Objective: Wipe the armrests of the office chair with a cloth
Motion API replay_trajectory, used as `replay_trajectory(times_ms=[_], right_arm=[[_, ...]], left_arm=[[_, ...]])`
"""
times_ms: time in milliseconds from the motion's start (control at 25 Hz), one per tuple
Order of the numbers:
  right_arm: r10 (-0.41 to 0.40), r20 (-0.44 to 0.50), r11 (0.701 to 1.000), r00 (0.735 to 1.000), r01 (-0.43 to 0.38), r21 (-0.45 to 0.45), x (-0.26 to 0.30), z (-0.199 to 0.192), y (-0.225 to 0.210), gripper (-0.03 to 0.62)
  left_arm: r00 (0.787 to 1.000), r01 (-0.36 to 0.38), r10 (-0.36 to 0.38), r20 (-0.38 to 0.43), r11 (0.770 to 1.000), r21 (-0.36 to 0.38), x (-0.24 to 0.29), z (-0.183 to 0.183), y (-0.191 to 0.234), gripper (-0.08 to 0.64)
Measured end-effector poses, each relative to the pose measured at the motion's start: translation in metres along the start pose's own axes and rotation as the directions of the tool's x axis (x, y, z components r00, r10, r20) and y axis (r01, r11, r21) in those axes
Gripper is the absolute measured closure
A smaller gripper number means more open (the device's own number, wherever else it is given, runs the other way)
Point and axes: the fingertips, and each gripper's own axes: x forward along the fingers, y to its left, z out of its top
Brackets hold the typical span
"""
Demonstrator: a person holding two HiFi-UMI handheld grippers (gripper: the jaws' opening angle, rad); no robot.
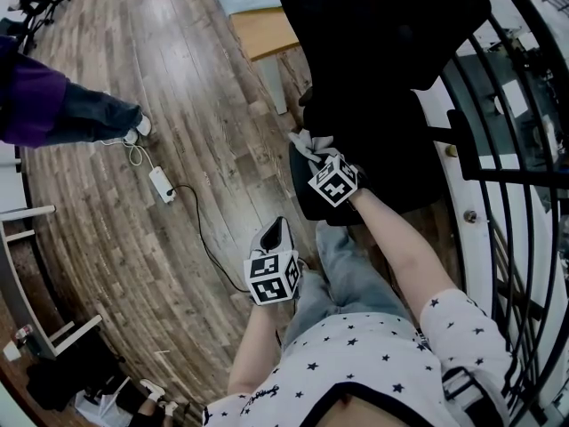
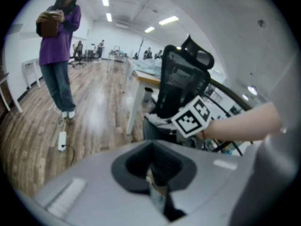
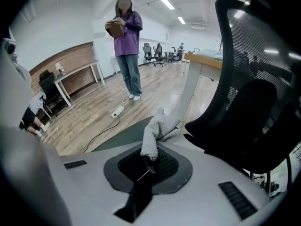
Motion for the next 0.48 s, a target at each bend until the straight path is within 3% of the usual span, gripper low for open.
replay_trajectory(times_ms=[480], right_arm=[[-0.009, -0.007, 1.0, 1.0, 0.009, -0.001, -0.008, -0.013, 0.019, 0.56]], left_arm=[[1.0, 0.005, -0.005, 0.002, 1.0, 0.009, -0.017, -0.015, 0.002, 0.558]])
